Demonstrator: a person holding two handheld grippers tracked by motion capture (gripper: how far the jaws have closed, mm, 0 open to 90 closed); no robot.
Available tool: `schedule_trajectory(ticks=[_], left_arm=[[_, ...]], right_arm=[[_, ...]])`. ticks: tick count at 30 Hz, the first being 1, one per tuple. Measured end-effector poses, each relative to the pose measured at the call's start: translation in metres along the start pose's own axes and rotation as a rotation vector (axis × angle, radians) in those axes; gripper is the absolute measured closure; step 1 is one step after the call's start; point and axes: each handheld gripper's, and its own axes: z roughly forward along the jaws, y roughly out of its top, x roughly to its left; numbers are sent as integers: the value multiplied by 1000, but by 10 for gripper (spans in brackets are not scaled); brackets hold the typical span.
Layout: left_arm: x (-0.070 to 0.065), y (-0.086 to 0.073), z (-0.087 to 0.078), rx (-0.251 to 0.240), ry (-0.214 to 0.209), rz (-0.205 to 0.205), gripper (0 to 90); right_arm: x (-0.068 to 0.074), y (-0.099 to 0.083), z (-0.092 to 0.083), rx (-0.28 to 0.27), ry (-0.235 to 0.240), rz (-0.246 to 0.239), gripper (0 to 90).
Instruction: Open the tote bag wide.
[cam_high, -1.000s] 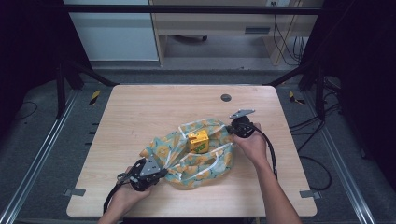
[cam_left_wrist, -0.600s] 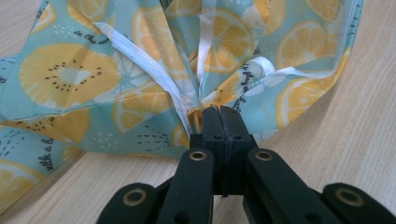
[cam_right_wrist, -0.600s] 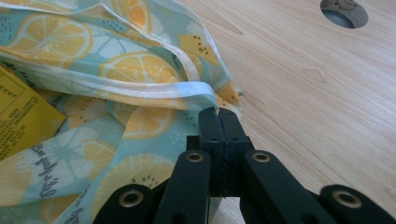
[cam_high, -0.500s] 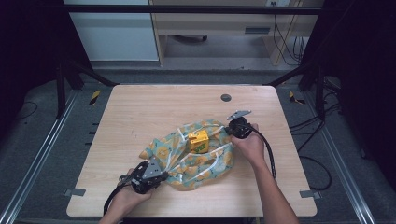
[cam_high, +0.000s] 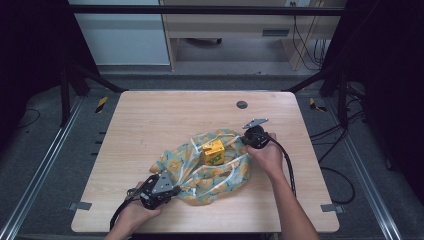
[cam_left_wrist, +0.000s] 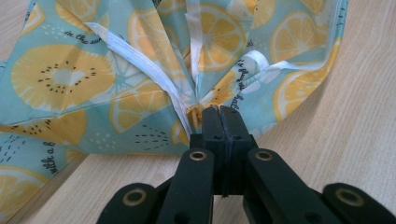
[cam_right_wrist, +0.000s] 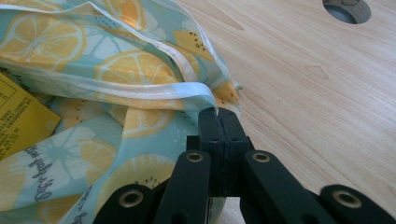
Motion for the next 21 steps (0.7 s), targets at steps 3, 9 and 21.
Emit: schedule_trajectory(ticks=[3, 9, 21], left_arm=[[-1, 0, 0, -1, -3, 2, 900], [-1, -1, 0, -7, -1, -10, 900], [1, 1, -15, -145, 62, -66, 660]], right_arm=[[0, -1, 1, 4, 2, 2, 900], [0, -1, 0, 11, 0, -8, 898], [-3, 9, -41, -103, 0, 46, 553]])
